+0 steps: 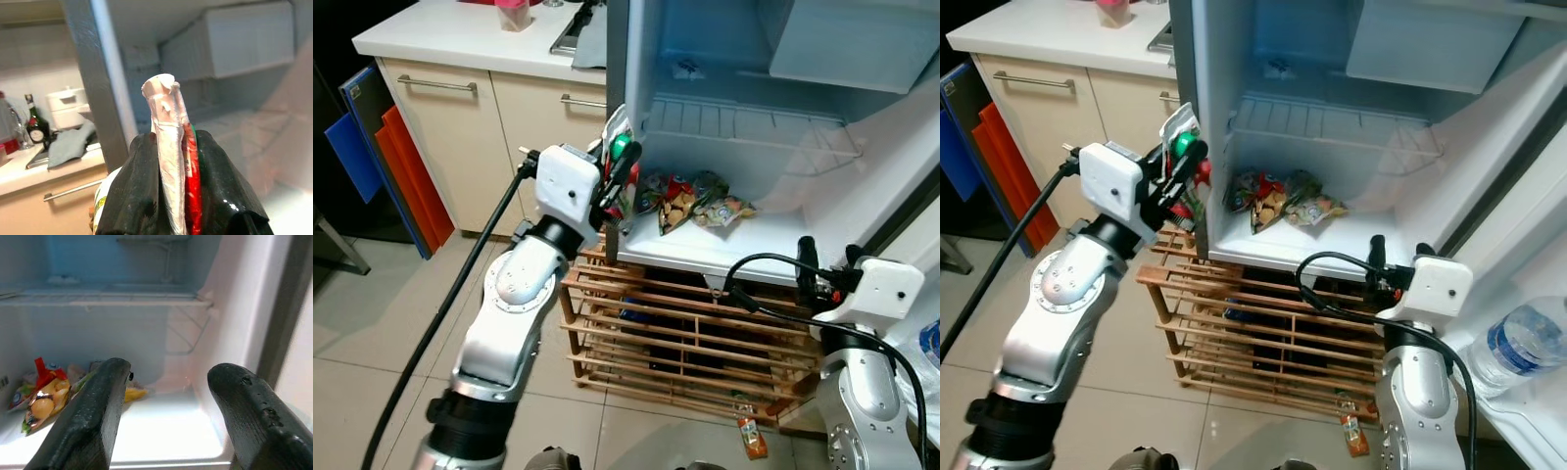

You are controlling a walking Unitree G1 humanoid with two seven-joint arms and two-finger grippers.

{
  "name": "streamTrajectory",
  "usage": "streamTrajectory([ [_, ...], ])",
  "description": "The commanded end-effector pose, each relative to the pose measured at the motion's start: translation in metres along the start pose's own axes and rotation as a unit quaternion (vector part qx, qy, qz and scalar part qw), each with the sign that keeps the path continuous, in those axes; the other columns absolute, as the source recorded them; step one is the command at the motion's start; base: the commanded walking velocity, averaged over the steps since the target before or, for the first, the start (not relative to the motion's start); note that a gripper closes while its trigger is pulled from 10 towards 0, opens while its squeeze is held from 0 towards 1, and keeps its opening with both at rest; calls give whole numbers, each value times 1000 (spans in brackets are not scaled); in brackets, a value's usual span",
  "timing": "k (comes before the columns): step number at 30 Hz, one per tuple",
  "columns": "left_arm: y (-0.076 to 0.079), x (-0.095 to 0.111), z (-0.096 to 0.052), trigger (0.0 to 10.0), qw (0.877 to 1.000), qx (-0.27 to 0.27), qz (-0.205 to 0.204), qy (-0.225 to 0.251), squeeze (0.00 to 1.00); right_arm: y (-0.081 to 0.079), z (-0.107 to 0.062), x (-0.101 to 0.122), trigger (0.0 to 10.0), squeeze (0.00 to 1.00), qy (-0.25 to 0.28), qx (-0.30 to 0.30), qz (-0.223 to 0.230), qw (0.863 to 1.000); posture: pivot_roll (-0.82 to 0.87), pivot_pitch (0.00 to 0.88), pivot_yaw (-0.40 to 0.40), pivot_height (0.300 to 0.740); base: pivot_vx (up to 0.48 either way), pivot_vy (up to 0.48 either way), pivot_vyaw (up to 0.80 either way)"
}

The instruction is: Restocking fridge

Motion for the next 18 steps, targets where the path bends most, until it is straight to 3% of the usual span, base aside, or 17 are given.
streamTrajectory([
  [1,4,4,3,10000,1000,-11,-2,2,0,-8,7,5,10000,0,16,13,7,1000,-53,0,-1,740,0,0,0],
  [5,11,6,14,10000,1000,-23,-18,4,0,-26,17,7,10000,0,30,47,18,998,-58,0,10,740,0,0,0],
  [9,19,10,23,10000,998,-58,-24,10,0,-42,22,8,10000,0,37,84,21,996,-62,0,17,740,387,0,0],
  [18,39,14,39,10000,994,-102,-21,24,0,-43,22,0,10000,0,28,91,22,995,-75,0,18,740,477,0,0],
])
Point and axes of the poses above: a point about 5 cm out from each wrist's last joint towards the gripper, its own z axis pointing out of the wrist towards the gripper, its own x axis along the axis of the wrist's last joint, y = z × x, the point moved 3 cm from there along z, pointing out of the wrist towards the gripper, and after that the axes turned 3 degrees about -z, right-handed, at the moved point
